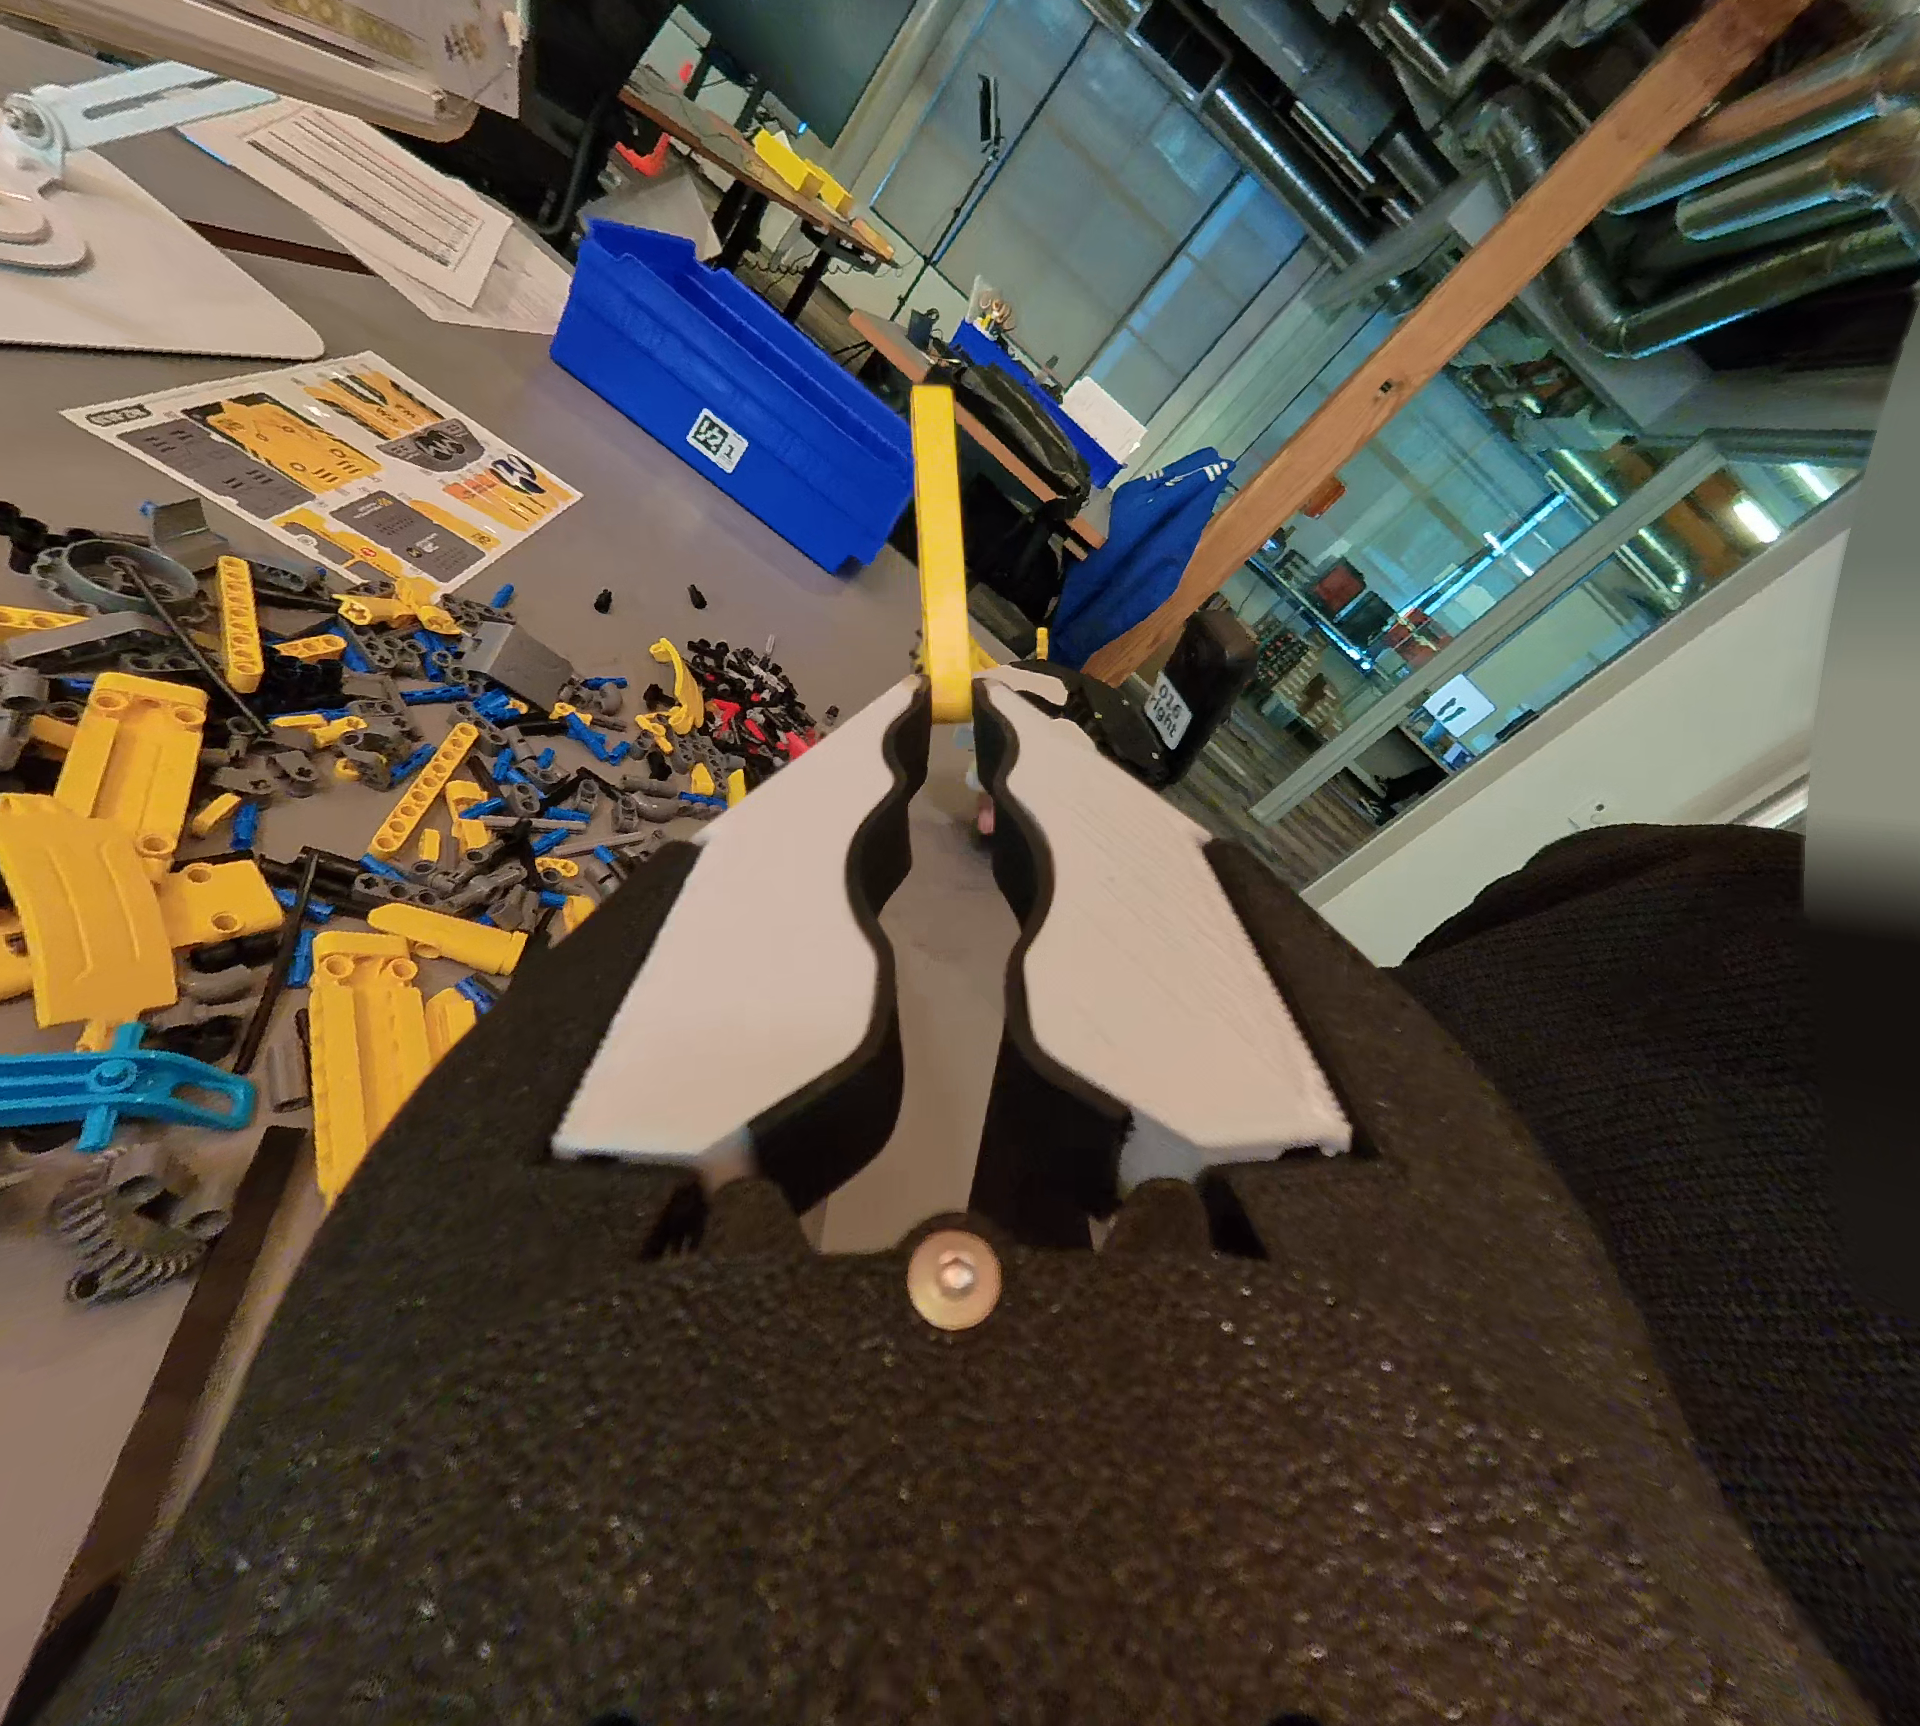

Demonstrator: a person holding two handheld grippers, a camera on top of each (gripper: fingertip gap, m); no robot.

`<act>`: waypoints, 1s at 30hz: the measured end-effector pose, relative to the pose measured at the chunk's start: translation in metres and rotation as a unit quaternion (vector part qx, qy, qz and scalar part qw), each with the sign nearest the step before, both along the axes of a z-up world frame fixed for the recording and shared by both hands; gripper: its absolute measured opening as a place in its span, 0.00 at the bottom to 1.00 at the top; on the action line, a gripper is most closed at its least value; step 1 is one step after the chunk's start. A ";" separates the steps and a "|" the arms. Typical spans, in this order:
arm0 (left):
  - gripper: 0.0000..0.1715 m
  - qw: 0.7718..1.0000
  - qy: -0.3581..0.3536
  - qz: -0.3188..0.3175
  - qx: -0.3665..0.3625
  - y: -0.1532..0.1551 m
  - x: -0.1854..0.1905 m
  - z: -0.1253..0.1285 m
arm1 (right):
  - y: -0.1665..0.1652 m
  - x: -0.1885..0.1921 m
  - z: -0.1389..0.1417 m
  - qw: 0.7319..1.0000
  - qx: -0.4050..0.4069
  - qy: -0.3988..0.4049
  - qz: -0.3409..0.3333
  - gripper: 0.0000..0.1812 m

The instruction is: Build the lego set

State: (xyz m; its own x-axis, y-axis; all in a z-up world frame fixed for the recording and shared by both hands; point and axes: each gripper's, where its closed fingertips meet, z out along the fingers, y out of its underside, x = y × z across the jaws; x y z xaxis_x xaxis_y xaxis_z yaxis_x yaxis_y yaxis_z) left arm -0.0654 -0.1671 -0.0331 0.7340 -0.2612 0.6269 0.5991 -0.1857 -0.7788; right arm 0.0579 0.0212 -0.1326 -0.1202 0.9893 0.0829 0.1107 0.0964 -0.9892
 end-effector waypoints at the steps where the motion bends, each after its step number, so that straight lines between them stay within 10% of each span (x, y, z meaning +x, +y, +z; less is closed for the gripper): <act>1: 0.04 1.000 -0.004 -0.004 0.002 0.001 0.001 0.000 | 0.000 0.000 0.000 1.000 0.000 0.000 0.000 0.00; 15: 0.04 0.995 -0.056 -0.077 0.030 0.023 0.025 0.000 | -0.001 -0.001 -0.001 1.000 0.016 0.001 -0.008 0.04; 20: 0.04 0.991 -0.062 -0.111 0.031 0.036 0.044 -0.001 | -0.029 -0.006 0.062 0.981 -0.131 0.136 0.048 0.12; 30: 0.04 0.984 -0.062 -0.165 0.036 0.049 0.080 0.004 | -0.108 -0.032 0.112 0.947 -0.237 0.101 0.190 0.18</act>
